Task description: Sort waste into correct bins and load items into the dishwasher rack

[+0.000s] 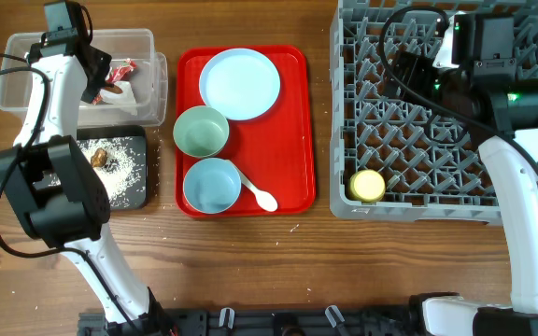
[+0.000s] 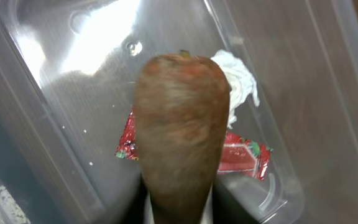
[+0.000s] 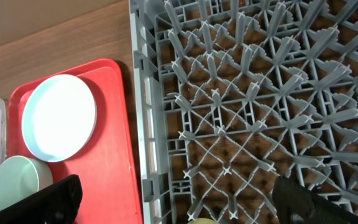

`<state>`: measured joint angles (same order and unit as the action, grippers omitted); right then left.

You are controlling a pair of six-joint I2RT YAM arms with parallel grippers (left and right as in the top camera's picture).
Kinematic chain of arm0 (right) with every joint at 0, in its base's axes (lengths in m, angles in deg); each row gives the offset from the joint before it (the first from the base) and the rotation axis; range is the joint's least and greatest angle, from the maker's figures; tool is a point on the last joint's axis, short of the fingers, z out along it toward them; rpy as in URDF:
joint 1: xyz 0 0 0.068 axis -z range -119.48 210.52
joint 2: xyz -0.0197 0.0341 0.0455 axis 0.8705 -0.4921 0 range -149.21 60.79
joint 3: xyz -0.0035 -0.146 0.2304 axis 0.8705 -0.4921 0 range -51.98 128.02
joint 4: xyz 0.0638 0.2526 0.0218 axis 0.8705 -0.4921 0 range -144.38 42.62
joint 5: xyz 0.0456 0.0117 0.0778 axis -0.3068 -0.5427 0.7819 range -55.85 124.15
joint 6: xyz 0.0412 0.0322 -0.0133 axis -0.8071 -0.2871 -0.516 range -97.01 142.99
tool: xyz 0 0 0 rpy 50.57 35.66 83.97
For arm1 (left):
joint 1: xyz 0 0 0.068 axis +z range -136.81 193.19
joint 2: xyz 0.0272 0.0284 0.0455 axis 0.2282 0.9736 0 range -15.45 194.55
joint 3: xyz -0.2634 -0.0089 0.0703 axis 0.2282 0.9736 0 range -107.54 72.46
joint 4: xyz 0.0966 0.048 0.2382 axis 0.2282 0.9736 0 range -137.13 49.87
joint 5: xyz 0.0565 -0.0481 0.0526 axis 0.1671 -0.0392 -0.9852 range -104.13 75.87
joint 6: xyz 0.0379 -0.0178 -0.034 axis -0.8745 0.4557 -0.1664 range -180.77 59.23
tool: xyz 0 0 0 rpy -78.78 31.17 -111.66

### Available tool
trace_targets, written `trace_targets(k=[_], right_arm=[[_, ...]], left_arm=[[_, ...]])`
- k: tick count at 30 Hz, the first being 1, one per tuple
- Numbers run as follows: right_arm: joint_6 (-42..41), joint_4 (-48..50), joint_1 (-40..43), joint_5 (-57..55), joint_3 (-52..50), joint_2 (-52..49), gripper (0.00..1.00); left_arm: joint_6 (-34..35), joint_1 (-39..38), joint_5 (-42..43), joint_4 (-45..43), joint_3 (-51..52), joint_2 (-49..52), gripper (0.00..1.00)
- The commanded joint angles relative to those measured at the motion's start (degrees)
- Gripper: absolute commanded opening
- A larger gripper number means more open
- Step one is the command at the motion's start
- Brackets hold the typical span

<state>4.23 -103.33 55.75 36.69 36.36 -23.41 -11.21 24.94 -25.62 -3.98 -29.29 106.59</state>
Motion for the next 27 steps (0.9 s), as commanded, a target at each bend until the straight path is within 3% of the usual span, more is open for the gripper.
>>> trace_targets(k=[1, 4, 9, 15, 21, 27], right_arm=[[0.59, -0.35, -0.09, 0.46, 0.44, 0.04, 1.0], [0.63, -0.44, -0.09, 0.48, 0.44, 0.04, 1.0], [0.7, -0.17, -0.09, 0.48, 0.44, 0.04, 1.0], [0.63, -0.11, -0.09, 0.48, 0.44, 0.04, 1.0], [0.63, 0.5, -0.09, 1.2, 0.44, 0.04, 1.0], [0.63, 2.08, -0.09, 5.27, 0.44, 0.04, 1.0]], left_arm=[[0.17, 0.37, -1.64, -0.37, -0.59, -0.52, 0.47], [-0.35, 0.39, -1.64, -0.59, -0.74, -1.86, 0.5], [-8.17, 0.33, -1.33, -1.53, -0.74, -8.39, 0.57], [-21.75, -1.42, 10.71, 2.32, -0.74, -17.66, 0.61], [-22.62, -4.5, 12.13, 12.92, -0.74, -25.05, 0.62], [-24.94, -9.2, 12.2, 20.02, -0.74, -25.94, 0.62]])
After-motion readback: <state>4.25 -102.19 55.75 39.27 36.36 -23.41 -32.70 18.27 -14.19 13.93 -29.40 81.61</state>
